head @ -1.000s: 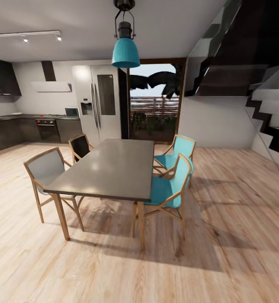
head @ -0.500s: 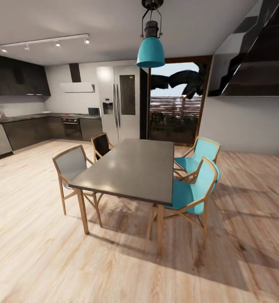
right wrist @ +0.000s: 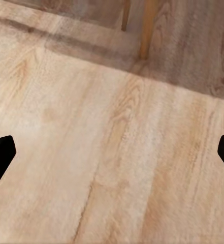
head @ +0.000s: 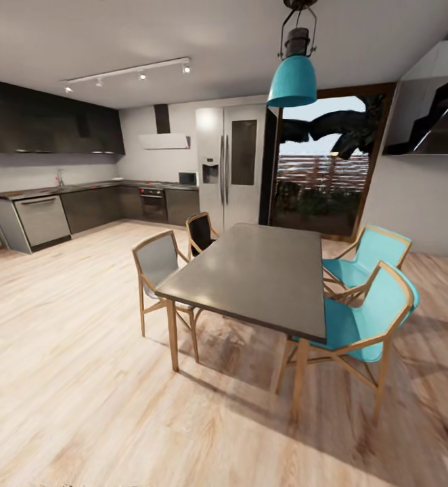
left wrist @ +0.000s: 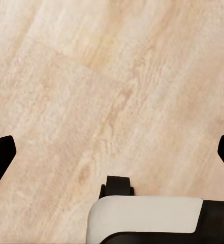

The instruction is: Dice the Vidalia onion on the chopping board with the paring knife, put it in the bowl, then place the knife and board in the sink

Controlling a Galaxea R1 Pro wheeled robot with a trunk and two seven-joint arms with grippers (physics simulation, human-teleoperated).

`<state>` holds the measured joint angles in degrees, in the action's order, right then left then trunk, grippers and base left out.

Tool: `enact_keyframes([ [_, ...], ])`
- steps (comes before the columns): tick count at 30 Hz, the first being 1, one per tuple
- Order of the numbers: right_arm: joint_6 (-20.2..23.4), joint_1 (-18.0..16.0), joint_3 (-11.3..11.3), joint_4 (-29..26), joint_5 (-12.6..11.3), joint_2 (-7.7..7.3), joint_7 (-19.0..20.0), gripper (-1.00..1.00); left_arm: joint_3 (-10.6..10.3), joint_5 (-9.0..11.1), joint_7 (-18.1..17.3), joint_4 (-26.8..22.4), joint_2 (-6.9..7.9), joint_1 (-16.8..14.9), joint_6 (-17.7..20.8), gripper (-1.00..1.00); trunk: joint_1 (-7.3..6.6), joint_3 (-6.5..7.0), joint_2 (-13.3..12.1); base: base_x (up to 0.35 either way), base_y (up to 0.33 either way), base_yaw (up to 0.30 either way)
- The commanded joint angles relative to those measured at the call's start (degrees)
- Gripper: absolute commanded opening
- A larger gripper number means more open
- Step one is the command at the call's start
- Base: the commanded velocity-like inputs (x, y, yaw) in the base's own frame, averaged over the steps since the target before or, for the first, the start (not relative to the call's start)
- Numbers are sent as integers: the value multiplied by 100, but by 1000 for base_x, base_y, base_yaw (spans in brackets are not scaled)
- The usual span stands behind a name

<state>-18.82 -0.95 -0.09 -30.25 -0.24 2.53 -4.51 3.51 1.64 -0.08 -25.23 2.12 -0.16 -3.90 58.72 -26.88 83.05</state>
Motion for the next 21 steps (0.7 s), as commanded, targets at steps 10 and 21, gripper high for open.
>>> enact_keyframes([
  [10,-16,-2,0,1,-2,2,-18,100,0,12,-1,13,-1,-2,-14,100,1,-5,3,19,28,281],
  [21,-16,-2,0,1,-2,1,-16,100,11,12,-1,95,-1,-2,-14,100,1,-5,3,13,24,281],
])
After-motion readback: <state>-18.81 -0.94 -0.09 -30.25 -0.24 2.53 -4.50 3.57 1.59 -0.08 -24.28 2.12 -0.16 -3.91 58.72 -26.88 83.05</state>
